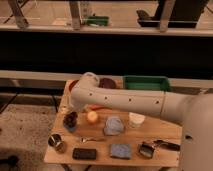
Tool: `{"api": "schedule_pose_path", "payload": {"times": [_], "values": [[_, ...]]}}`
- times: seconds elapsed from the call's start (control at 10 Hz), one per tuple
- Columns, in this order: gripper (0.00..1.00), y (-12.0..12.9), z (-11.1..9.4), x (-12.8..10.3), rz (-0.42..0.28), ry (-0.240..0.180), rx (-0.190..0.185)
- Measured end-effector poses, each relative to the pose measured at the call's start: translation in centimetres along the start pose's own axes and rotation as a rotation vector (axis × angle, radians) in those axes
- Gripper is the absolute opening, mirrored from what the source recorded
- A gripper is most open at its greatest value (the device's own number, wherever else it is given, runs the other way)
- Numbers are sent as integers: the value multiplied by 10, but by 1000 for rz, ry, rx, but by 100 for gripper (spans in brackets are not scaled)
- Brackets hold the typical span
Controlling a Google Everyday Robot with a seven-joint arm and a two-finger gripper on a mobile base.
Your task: Place grapes in plastic cup
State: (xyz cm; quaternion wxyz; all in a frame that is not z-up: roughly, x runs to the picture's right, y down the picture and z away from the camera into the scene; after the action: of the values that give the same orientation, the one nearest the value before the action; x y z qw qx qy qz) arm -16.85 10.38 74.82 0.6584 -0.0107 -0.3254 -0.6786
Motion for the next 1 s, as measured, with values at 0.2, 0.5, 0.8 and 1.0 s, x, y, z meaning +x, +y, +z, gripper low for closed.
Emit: {"api": "schedule_pose_path", "payload": {"times": [0.2,0.5,0.8,1.0], "values": [[0,7,3,2,3,-11,3],[0,11,4,-1,5,-13,3],[0,6,2,-3,-12,-3,-3],[0,-2,0,-4,-26,6,-8]]}}
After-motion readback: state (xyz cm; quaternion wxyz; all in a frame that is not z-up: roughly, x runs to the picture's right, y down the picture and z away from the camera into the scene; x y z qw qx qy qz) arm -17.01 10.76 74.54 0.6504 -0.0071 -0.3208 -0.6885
